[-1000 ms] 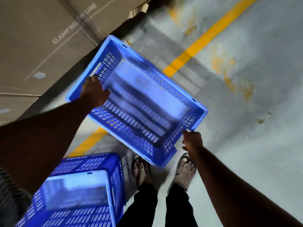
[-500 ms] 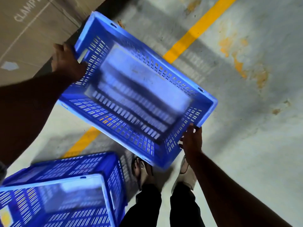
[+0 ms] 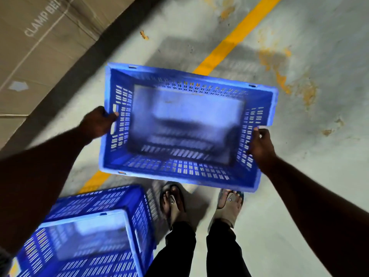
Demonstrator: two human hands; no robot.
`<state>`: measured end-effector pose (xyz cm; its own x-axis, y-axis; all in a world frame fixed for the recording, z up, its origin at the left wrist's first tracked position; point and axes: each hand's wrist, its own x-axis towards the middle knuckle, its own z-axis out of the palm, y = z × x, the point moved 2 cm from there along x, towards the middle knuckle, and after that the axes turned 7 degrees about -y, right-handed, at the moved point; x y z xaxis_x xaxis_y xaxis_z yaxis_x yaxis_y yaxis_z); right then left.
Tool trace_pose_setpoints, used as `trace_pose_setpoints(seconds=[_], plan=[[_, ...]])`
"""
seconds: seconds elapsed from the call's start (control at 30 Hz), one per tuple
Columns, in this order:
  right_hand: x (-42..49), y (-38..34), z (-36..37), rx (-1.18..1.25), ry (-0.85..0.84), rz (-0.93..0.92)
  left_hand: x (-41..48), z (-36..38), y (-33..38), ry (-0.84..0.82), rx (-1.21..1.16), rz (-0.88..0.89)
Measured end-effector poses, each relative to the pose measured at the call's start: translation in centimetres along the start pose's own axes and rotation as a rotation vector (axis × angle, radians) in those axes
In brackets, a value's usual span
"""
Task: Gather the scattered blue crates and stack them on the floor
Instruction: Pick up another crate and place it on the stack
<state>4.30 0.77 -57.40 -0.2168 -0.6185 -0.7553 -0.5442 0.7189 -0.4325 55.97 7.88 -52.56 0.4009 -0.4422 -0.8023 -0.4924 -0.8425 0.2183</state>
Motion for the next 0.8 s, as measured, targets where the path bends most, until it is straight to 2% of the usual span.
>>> trace_pose_setpoints(seconds=[0.17,0.27,0.33,0.47,0.53,0.67,0.8], plan=[[-0.9,-6.0,-3.5,-0.004,-0.083,-0.006,-1.7,3.7,-0.9,0.034,-0.152,0.005],[-0.2,-6.5,-4.1,-0.040,-0.183,-0.047,-1.4,4.7,-0.9,0.027,-0.411,0.030],[0.0,-6.7,-4.3,-0.083,-0.211,-0.054,-1.2,5.0,-1.0,0.012,-0.496,0.023],[0.3,-7.8,-5.0,-0.095,-0.326,0.048,-1.3,5.0,-0.7,0.025,-0.542,0.002],[0.7,-8.4,-5.1,-0.114,-0.320,0.058,-1.6,5.1,-0.2,0.050,-0.538,-0.010],[1.0,-8.8,-5.1,-0.160,-0.222,-0.021,-2.2,5.3,1.0,0.059,-0.561,-0.006],[0.9,-8.6,-5.2,-0.150,-0.237,-0.114,-2.1,5.2,1.3,0.079,-0.521,0.007]])
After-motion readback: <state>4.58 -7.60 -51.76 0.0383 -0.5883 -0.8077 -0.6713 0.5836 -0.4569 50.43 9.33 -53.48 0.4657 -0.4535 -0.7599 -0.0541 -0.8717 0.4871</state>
